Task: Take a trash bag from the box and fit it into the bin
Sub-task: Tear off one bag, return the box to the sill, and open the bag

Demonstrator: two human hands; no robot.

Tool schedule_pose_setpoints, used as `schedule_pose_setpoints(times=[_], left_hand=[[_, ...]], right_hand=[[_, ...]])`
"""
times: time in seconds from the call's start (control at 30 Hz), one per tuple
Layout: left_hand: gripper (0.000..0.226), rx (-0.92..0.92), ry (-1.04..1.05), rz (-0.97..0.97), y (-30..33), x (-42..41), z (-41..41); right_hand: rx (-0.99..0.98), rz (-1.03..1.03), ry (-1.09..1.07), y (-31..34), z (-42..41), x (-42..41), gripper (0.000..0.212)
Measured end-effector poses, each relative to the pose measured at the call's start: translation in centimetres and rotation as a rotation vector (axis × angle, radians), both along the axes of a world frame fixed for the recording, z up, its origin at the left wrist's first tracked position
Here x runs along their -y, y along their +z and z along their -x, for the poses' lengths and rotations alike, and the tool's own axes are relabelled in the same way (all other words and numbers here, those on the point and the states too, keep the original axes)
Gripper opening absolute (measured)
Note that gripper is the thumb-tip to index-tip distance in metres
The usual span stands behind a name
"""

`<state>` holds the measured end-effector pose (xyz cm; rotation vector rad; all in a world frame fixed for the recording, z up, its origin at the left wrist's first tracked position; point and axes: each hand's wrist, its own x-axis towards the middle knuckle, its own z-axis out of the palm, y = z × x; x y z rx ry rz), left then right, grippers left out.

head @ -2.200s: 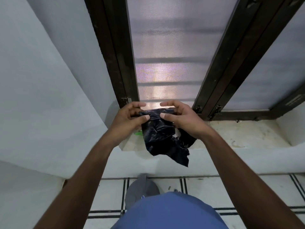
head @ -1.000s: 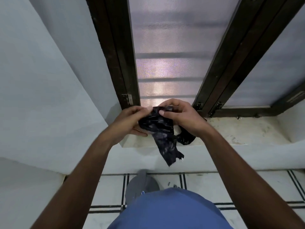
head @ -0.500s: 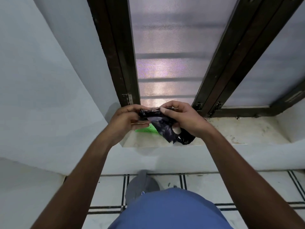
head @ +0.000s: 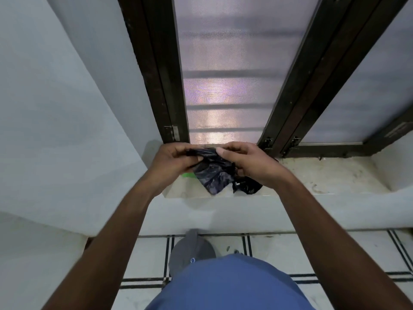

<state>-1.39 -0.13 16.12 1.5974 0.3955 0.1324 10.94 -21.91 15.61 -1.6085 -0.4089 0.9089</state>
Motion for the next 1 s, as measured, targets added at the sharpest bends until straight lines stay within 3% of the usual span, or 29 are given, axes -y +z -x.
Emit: schedule_pose_setpoints(times=[0.1,0.23,0.33,0.53,0.63,0.7,0.77,0.87,0.93,1.0], left_hand=[[0.031,0.050,-0.019,-0.005,-0.1,-0.5,0.1],[0.032,-0.028,-0.050,0.318,0.2,-0.5,-0.3],[0.048,-0.218,-0.150,0.201,0.0,0.0,-0.1],[0.027,-0.055,-0.065,0.088,-0.5,-0.2,0.0],[0.025,-0.021,-0.063,0.066,-0.5,-0.3,-0.1],[0.027,-0.023,-0.086,0.046,-0.6,-0.5,0.1],[0.030,-0.029,-0.120,0.111,-0.7,-1.1,0.2],[0.026,-0.052,-0.098,0.295,-0.8,-1.6,-0.1],[0.016,-0.074,-0.018,0.140,-0.9,-1.4,-0.4],[0.023,-0.091,-0.005,-0.098,-1.2,-1.0,-0.8]], right_hand=[[-0.036,-0.065,-0.045,-0.3,-0.1,0.1,0.028],[-0.019,-0.106,-0.047,-0.5,-0.2,0.0,0.019],[-0.005,-0.137,-0.067,-0.2,0.0,0.0,0.022],[-0.116,-0.117,-0.040,0.2,-0.5,0.4,0.030],[-0.151,-0.047,0.080,0.1,-0.7,0.4,0.047],[-0.102,-0.054,0.059,-0.3,-0.7,0.4,0.042],[-0.070,-0.071,0.009,-0.6,-0.7,0.2,0.027],[-0.084,-0.069,-0.014,-1.0,-0.8,0.1,0.024],[-0.042,-0.040,0.003,-1.0,-0.9,0.1,0.026],[0.006,-0.009,0.041,-0.8,-0.9,0.0,0.027]])
